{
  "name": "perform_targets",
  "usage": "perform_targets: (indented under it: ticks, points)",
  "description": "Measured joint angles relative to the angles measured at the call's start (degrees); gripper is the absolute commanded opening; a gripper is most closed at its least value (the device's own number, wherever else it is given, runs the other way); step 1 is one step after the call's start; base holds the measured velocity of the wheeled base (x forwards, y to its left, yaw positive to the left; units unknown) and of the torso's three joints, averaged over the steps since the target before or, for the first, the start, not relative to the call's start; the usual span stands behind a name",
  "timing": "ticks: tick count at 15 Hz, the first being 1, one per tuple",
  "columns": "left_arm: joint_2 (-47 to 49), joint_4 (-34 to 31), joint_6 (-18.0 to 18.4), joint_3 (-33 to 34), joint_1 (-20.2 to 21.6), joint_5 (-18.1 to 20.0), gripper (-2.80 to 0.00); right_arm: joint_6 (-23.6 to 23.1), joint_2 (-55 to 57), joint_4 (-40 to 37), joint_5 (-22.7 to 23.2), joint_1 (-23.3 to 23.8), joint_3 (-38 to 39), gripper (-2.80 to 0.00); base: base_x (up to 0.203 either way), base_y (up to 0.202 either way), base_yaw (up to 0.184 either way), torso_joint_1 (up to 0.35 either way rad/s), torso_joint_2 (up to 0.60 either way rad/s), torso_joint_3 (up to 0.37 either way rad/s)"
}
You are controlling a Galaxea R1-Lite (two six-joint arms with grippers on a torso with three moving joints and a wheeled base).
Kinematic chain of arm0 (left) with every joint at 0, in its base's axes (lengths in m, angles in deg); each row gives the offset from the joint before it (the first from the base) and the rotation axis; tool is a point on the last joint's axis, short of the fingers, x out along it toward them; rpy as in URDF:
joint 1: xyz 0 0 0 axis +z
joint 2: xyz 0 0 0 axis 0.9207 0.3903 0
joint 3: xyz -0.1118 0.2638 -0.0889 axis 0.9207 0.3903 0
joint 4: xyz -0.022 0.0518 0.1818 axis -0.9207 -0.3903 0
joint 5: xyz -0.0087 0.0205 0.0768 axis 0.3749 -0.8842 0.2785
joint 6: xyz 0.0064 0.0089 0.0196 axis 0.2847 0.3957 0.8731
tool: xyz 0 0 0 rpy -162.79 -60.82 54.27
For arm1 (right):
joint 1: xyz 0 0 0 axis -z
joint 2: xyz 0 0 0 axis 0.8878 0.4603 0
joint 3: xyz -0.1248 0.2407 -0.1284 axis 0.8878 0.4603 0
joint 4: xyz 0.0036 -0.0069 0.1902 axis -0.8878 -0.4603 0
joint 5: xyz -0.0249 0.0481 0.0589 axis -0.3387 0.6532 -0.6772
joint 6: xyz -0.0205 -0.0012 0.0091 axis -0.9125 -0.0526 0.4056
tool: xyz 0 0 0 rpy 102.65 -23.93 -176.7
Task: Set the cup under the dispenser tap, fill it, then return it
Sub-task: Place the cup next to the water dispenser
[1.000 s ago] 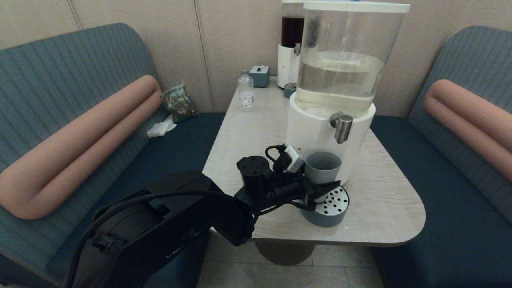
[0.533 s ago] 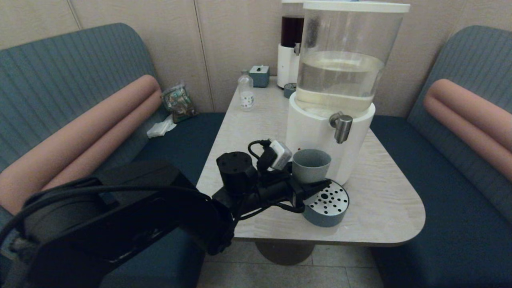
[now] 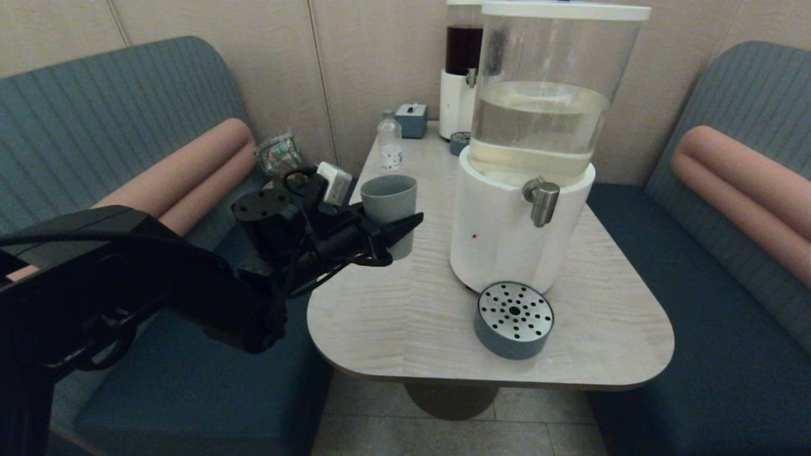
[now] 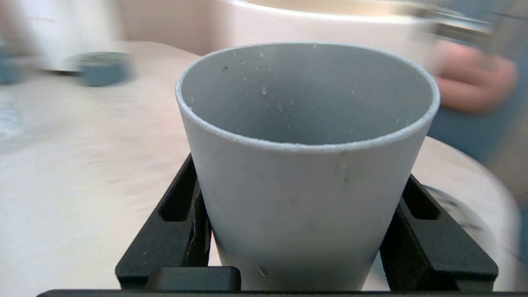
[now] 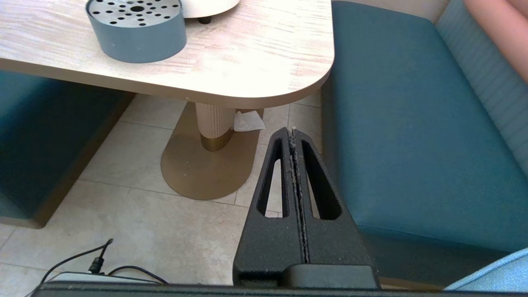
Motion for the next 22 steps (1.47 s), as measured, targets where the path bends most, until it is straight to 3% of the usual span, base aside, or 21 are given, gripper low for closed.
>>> perform_targets:
  ticks: [8, 12, 18, 19, 22]
  points:
    - [19.01, 1.43, 0.13, -19.38, 5.38, -0.37, -2.80, 0.00, 0.00, 0.00, 0.00, 0.00, 0.00, -2.80, 0.000, 0.000, 0.000, 0.000, 0.00, 0.000]
    - [25.77, 1.85, 0.36, -22.32, 5.60, -0.52, -2.80, -0.01, 0.00, 0.02, 0.00, 0.00, 0.00, -2.80, 0.000, 0.000, 0.000, 0.000, 0.00, 0.000]
    - [28.39, 2.24, 0.76, -23.27, 5.52, -0.52, -2.78, 0.00, 0.00, 0.00, 0.00, 0.00, 0.00, -2.80, 0.000, 0.000, 0.000, 0.000, 0.00, 0.000]
    - [28.53, 2.01, 1.29, -23.25, 5.52, -0.49, 0.00, 0.00, 0.00, 0.02, 0.00, 0.00, 0.00, -2.80, 0.000, 0.000, 0.000, 0.000, 0.00, 0.000]
    - [29.12, 1.45, 2.08, -23.20, 5.56, -0.34, 0.00, 0.02, 0.00, 0.02, 0.00, 0.00, 0.00, -2.80, 0.000, 0.000, 0.000, 0.000, 0.00, 0.000]
